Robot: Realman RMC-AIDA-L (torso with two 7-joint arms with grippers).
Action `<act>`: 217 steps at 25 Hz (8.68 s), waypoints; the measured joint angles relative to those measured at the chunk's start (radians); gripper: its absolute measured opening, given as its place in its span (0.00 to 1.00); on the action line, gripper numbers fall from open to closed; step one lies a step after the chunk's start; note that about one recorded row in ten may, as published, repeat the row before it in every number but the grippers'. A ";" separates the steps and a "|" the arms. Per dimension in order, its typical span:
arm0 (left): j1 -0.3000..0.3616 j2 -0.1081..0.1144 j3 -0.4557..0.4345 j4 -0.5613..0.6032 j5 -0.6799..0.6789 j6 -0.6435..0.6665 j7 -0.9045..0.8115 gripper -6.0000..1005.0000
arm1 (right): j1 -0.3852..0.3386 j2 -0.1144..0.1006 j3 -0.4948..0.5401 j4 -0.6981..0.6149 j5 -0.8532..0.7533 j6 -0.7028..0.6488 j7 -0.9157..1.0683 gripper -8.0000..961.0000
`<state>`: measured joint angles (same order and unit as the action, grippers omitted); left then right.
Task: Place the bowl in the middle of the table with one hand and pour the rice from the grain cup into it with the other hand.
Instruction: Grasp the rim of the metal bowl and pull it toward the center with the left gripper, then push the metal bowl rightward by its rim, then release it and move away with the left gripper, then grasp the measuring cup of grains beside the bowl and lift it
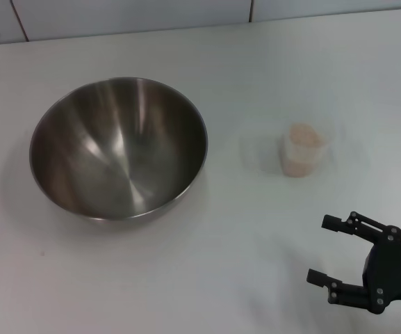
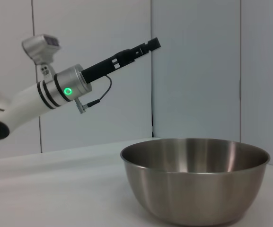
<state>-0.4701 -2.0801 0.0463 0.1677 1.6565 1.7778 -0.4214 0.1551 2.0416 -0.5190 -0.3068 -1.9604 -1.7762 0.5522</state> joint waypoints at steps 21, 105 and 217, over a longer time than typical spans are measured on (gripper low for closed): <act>0.153 0.574 -0.695 -1.505 0.274 -1.054 0.886 0.66 | -0.009 0.004 0.007 -0.067 0.000 -0.041 0.066 0.86; -0.154 0.063 -2.164 -1.201 0.551 -3.093 1.272 0.05 | 0.000 0.009 -0.002 -0.077 -0.033 -0.019 0.077 0.86; 0.554 0.014 -1.712 -1.703 0.111 -2.884 1.942 0.80 | 0.250 0.042 0.535 0.165 0.011 0.573 -0.067 0.25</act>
<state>0.0844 -2.0663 -1.6661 -1.5355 1.7670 -1.1060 1.5206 0.4047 2.0831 0.0163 -0.1417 -1.9490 -1.2032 0.4848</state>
